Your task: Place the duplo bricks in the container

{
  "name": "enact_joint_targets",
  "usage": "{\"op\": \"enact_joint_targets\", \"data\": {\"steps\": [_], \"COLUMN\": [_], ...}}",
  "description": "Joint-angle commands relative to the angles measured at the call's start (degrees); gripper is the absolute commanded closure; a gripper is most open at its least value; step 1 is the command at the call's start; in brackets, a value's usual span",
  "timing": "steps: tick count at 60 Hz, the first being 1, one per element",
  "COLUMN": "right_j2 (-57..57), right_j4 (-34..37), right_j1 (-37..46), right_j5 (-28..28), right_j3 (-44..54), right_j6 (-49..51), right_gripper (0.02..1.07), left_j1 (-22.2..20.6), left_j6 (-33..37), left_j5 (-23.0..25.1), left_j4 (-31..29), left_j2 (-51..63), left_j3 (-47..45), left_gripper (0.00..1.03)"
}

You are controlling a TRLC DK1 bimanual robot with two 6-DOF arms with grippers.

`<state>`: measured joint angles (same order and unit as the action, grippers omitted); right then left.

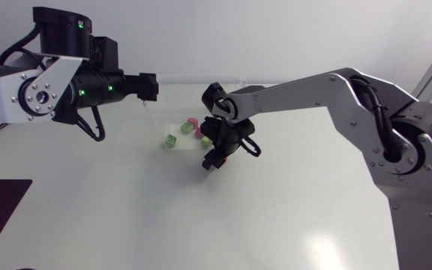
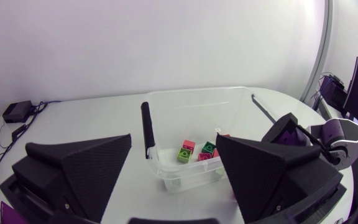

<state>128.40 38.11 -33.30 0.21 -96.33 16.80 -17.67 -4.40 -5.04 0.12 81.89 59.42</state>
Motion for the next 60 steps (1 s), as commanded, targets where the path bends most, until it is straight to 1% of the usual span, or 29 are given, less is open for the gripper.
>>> {"op": "enact_joint_targets", "data": {"steps": [1, 3, 9, 16, 24, 31, 42, 46, 47, 60], "right_j2": [1.94, 1.33, -2.72, -11.59, -19.77, -25.22, -25.74, -24.42, -23.19, -13.44], "right_j4": [-0.14, -0.4, -1.28, -1.28, 0.21, 1.71, 1.71, 1.71, 1.71, 1.62], "right_j1": [0.08, 0.16, 0.08, 0.08, 0.34, 0.43, 0.69, 1.13, 1.48, 3.24], "right_j5": [-0.03, -0.21, -0.12, -0.12, -0.38, -1.09, -0.91, -0.65, -0.65, -0.47], "right_j3": [-0.17, 0.53, 4.31, 9.85, 10.99, 8.09, 2.29, -0.61, -2.63, -14.76], "right_j6": [-1.42, -1.5, -1.94, -2.82, -3.88, -5.46, -8.36, -9.24, -9.41, -11.52], "right_gripper": [0.76, 0.79, 0.81, 0.81, 0.81, 0.81, 0.81, 0.81, 0.81, 0.8], "left_j1": [0.36, 0.36, 0.36, 0.09, -0.26, -0.87, -1.05, -0.87, -0.79, 0.27], "left_j6": [0.8, 0.89, 0.98, 0.98, 0.89, 0.89, 0.98, 1.15, 1.42, 2.65], "left_j5": [-0.24, -0.24, -0.24, -0.24, -0.24, -0.24, -0.24, -0.24, -0.24, -0.24], "left_j4": [0.67, 0.67, 0.58, 0.14, -0.12, -0.74, -2.93, -3.72, -4.25, -6.45], "left_j2": [-1.03, -1.12, -1.2, -1.73, -1.82, -2.7, -4.1, -4.54, -4.98, -7.09], "left_j3": [-1.41, -1.32, -1.15, -1.06, -0.88, -0.8, -0.62, -0.53, -0.71, -0.8], "left_gripper": [0.08, 0.09, 0.09, 0.09, 0.08, 0.08, 0.07, 0.07, 0.07, 0.05]}}
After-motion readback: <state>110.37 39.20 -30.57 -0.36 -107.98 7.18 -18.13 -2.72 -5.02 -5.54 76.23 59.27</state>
